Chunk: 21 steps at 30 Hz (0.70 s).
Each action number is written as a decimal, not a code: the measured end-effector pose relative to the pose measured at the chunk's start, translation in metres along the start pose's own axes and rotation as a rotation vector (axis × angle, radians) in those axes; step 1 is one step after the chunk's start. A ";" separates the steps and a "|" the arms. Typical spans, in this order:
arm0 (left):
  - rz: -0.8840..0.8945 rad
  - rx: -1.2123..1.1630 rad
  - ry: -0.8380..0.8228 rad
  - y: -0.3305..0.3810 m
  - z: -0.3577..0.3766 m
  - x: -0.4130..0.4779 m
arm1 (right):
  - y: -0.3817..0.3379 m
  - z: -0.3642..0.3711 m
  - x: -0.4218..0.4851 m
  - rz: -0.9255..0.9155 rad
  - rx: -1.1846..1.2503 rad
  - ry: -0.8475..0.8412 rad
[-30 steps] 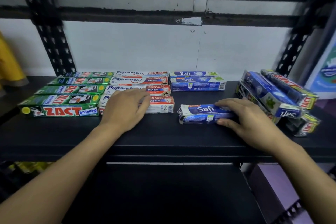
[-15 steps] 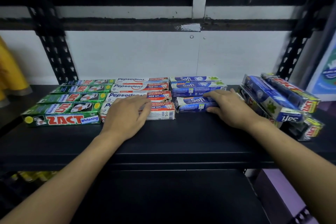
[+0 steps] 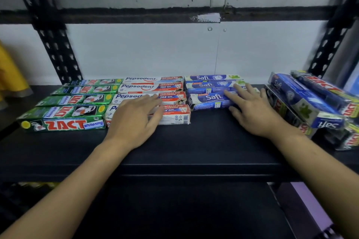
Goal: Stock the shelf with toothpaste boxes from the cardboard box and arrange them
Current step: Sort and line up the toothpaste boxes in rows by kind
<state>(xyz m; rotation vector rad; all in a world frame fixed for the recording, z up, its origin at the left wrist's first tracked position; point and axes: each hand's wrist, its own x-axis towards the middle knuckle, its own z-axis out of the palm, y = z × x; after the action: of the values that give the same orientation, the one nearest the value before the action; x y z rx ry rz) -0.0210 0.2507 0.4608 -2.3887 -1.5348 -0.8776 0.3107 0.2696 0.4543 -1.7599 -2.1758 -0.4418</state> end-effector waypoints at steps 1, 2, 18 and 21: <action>0.007 0.005 0.000 0.000 0.000 0.000 | 0.000 0.001 0.001 0.010 0.008 -0.023; 0.013 0.011 -0.001 0.000 0.000 0.000 | 0.000 0.002 0.002 0.012 0.015 -0.027; 0.017 0.039 -0.028 0.001 -0.002 0.000 | 0.001 0.009 0.018 0.027 -0.013 0.013; 0.015 0.029 -0.025 0.001 -0.002 0.000 | 0.000 0.008 0.018 0.040 -0.002 0.016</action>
<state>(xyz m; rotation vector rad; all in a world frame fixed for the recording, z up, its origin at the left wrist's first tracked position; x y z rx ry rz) -0.0205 0.2493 0.4622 -2.3963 -1.5262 -0.8200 0.3066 0.2889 0.4543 -1.7914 -2.1262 -0.4475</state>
